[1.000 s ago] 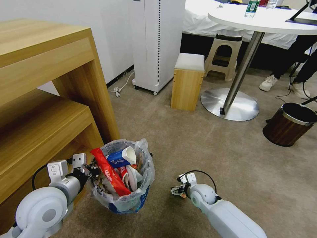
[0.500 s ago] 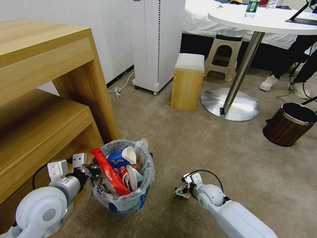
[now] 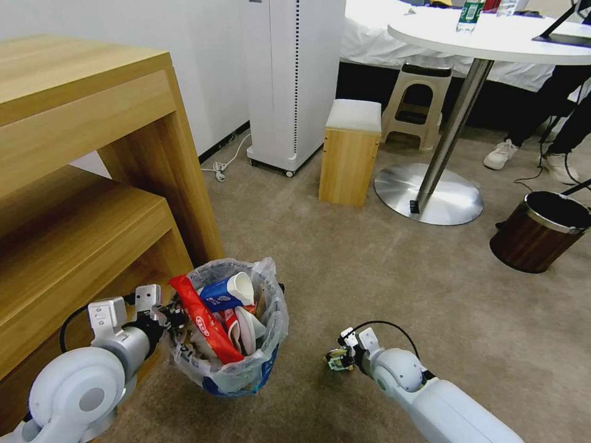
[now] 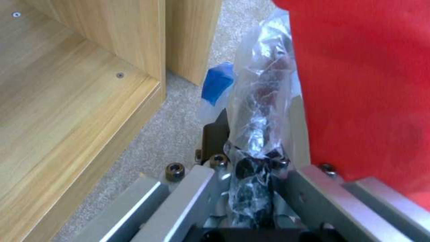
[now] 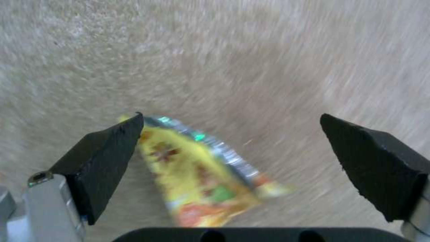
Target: Pick up the trash bin and place the garbage on the floor into it.
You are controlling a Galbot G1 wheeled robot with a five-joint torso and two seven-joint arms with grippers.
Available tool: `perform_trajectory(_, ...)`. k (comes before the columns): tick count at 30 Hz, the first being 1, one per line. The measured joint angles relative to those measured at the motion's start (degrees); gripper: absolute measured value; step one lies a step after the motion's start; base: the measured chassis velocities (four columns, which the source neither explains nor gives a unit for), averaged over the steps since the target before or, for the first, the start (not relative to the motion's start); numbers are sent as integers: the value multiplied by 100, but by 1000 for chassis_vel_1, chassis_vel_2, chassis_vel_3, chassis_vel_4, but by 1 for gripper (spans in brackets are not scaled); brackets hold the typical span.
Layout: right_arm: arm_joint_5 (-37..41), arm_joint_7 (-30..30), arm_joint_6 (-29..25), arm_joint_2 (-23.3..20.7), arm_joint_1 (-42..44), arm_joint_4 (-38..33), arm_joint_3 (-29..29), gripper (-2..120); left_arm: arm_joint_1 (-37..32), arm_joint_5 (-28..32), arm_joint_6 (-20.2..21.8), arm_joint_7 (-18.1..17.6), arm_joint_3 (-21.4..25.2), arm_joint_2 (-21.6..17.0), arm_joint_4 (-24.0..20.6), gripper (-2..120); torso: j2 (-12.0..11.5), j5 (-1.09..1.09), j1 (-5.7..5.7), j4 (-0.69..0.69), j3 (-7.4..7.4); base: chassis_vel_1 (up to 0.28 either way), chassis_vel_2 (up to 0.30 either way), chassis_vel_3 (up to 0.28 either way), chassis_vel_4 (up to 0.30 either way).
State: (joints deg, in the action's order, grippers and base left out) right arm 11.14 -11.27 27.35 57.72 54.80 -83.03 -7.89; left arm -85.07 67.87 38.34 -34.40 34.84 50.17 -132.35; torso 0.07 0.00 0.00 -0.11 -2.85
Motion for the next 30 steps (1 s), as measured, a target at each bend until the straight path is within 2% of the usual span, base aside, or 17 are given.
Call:
perform_trajectory(1,-423,-378,-293,-57,-60,52,60,100,-7,-3,0,0,2,1,-7,0,0,0,0,0,0,0,0,0,0)
perform_trajectory(2,-423,-378,-293,-57,-60,52,60,100,-7,-3,0,0,2,1,-7,0,0,0,0,0,0,0,0,0,0)
perform_trajectory(3,-683,-635,-476,-91,-98,89,102,100,-11,-3,0,0,6,1,-9,0,0,0,0,0,0,0,0,0,0)
perform_trajectory(6,-1475,-1574,-1100,-134,-219,270,249,100,-14,-16,0,-2,15,22,-11,0,0,1,0,0,0,0,0,0,0)
perform_trajectory(11,-2191,-2114,-1536,-37,-314,536,328,100,-11,-52,-1,-2,-21,63,-11,0,0,0,0,0,0,0,0,0,0)
perform_trajectory(17,-2560,-2550,-1926,73,-367,762,357,100,-17,-60,0,-2,-11,60,-8,0,0,0,0,0,0,0,0,0,0)
perform_trajectory(19,-2599,-2976,-2435,150,-387,903,384,100,-21,-61,-3,-2,9,51,1,0,0,1,0,0,0,0,0,0,0)
perform_trajectory(23,-2600,-3304,-2959,248,-414,1056,396,100,-22,-62,-4,-2,10,58,14,0,0,0,0,1,0,0,0,0,0)
perform_trajectory(30,-2536,-3441,-3213,370,-439,1299,396,100,-13,-63,-5,0,-3,64,37,0,0,0,0,0,0,0,0,0,0)
